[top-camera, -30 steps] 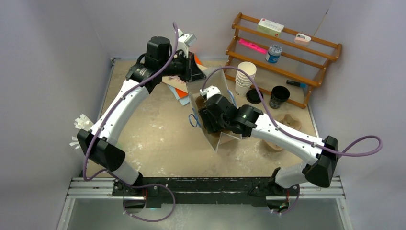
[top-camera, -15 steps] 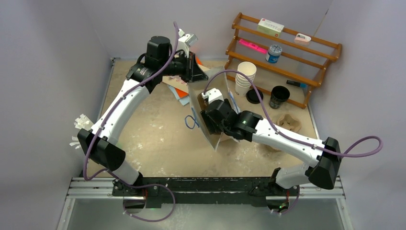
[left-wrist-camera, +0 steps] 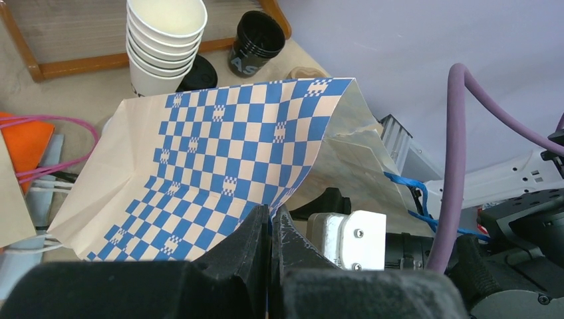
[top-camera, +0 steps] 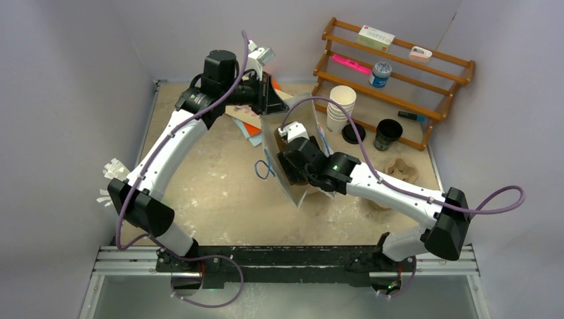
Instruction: Pack the takeout coffee
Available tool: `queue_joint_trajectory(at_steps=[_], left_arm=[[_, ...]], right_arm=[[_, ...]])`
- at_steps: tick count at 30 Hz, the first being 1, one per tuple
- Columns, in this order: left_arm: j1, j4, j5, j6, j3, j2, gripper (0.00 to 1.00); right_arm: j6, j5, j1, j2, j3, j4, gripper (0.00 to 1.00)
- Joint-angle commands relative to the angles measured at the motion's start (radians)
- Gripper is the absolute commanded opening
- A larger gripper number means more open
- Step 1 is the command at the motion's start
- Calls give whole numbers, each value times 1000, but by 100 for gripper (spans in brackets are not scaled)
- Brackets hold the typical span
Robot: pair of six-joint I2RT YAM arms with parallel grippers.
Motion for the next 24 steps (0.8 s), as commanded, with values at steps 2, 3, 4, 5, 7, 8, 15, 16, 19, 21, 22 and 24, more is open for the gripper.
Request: queue_joint_trajectory(at_steps=[2, 3, 4, 5, 7, 8, 15, 16, 19, 21, 22, 24], left_arm=[[-1, 6, 30, 39, 48, 9, 0], [-1, 6, 30, 42, 49, 11, 0], [-1, 5, 31, 45, 52, 13, 0], [-1, 1, 30, 49, 56, 14, 0], [-1, -8, 28, 59, 63, 18, 0], [-1, -10, 27, 62, 65, 18, 0], [-1, -9, 18, 68, 65, 24, 0], [-1, -8, 18, 69, 64, 25, 0], [-1, -1, 19, 66, 62, 24, 0], [-1, 6, 23, 63, 58, 24, 0], [-1, 8, 26, 62, 57, 25, 0], [-1, 14, 32, 57, 54, 24, 0]], right_arm=[[-13, 39, -2, 10, 38, -54, 31], [-8, 38, -2, 11, 40, -66, 31], [-5, 35, -2, 12, 45, -79, 31], [-1, 36, -2, 13, 51, -94, 31], [6, 41, -2, 8, 69, -124, 31], [6, 41, -2, 5, 74, -133, 31], [22, 26, -2, -6, 111, -183, 31], [23, 22, -2, -6, 113, -190, 31], [27, 9, -6, -5, 106, -183, 31], [24, 3, -11, -1, 97, -166, 31], [19, 5, -12, 2, 93, -154, 31], [10, 7, -19, 7, 87, -129, 31]])
